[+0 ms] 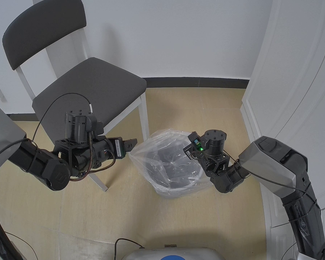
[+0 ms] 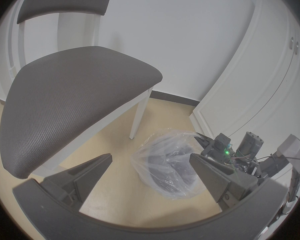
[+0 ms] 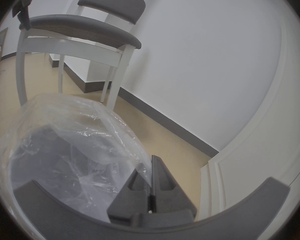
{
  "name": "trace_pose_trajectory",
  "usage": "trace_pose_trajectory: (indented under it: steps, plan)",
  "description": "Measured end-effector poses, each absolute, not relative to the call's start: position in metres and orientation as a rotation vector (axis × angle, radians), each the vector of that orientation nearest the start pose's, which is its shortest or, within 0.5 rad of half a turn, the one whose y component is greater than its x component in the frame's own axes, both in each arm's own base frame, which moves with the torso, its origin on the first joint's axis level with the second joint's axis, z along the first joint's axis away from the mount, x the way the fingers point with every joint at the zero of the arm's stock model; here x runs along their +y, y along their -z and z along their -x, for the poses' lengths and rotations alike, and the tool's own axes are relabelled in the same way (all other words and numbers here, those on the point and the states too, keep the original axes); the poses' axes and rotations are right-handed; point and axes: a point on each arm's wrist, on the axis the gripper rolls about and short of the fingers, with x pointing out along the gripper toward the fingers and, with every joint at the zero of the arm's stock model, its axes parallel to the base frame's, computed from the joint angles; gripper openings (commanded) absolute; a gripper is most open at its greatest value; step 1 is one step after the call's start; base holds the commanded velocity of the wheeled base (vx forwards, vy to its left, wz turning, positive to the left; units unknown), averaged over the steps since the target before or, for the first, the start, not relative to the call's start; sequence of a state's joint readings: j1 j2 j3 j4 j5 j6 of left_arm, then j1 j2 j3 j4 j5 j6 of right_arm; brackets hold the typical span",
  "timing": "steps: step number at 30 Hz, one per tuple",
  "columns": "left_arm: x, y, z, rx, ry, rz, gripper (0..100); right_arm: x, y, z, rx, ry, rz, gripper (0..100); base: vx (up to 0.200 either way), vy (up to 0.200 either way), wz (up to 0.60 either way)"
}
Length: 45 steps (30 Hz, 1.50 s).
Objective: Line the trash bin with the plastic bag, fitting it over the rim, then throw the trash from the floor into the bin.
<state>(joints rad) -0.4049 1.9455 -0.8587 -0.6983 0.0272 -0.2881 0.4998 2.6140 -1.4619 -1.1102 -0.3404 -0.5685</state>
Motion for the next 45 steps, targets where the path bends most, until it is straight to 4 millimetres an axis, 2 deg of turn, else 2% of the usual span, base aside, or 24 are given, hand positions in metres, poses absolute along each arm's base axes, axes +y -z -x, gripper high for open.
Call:
trace_pose_trajectory:
  steps: [9, 23, 39, 40, 45]
  plan:
    - [-0.139, -0.120, -0.325, 0.432, 0.315, 0.197, 100, 0.233, -0.010, -0.461, -0.028, -0.084, 0.548, 0, 0.000, 0.000, 0.00]
    - [-0.139, -0.119, -0.323, 0.427, 0.319, 0.195, 100, 0.244, -0.026, -0.487, -0.161, 0.012, 0.463, 0, 0.000, 0.000, 0.00]
    - [-0.138, -0.117, -0.323, 0.426, 0.320, 0.184, 100, 0.254, -0.007, -0.496, -0.183, 0.013, 0.442, 0, 0.000, 0.000, 0.00]
    - [-0.138, -0.117, -0.323, 0.426, 0.320, 0.184, 100, 0.254, -0.007, -0.496, -0.179, 0.012, 0.444, 100, 0.000, 0.000, 0.00]
    - [-0.138, -0.118, -0.323, 0.425, 0.320, 0.184, 100, 0.254, -0.006, -0.496, -0.171, 0.010, 0.448, 100, 0.000, 0.000, 0.00]
